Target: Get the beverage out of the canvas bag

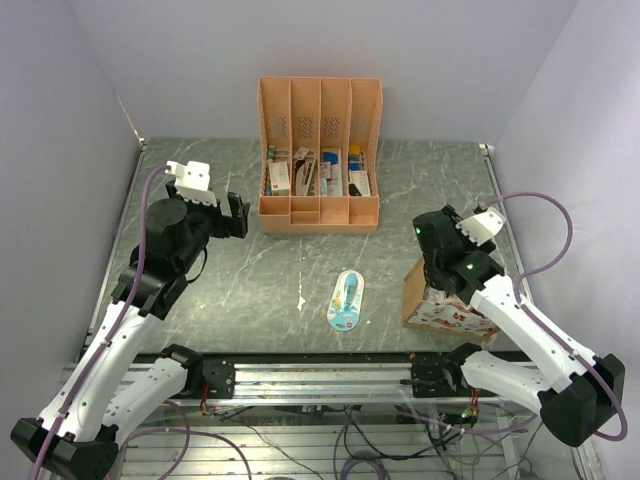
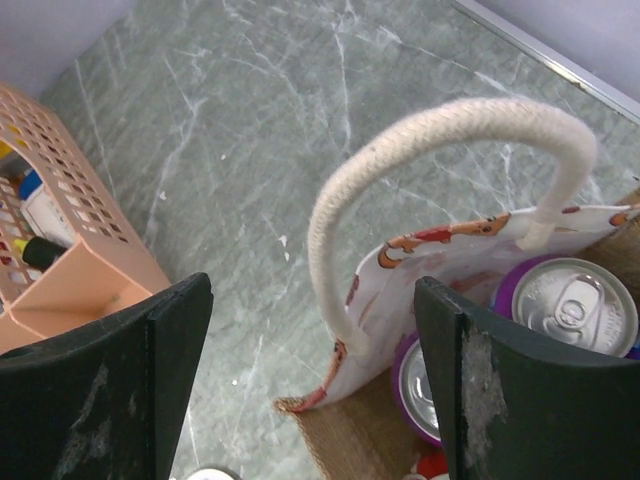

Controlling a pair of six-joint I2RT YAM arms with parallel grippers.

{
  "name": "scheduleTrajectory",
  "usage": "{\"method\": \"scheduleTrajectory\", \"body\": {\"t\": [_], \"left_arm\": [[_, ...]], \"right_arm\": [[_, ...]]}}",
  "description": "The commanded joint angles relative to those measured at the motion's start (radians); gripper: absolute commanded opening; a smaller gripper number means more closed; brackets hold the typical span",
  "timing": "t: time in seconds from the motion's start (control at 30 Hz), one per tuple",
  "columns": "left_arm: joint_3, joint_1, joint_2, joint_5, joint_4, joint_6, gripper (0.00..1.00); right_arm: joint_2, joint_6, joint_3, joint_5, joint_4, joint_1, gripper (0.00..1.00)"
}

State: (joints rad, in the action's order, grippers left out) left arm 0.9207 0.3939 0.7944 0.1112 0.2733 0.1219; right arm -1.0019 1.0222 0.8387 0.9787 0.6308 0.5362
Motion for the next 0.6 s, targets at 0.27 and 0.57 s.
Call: {"method": "scheduleTrajectory", "body": {"t": [0.27, 0.57], "left_arm": [[-0.009, -0.010, 0.024, 0.023, -0.032, -0.017, 0.98], [-0.003, -0.010, 0.038, 0.029, -0.022, -0.021, 0.98]], "right_arm": [[-0.025, -0.251, -0.053, -0.137, -0.329, -0.084, 0.19], [-0.058, -0.507, -0.029, -0.380, -0.427, -0.084, 0.00]]}}
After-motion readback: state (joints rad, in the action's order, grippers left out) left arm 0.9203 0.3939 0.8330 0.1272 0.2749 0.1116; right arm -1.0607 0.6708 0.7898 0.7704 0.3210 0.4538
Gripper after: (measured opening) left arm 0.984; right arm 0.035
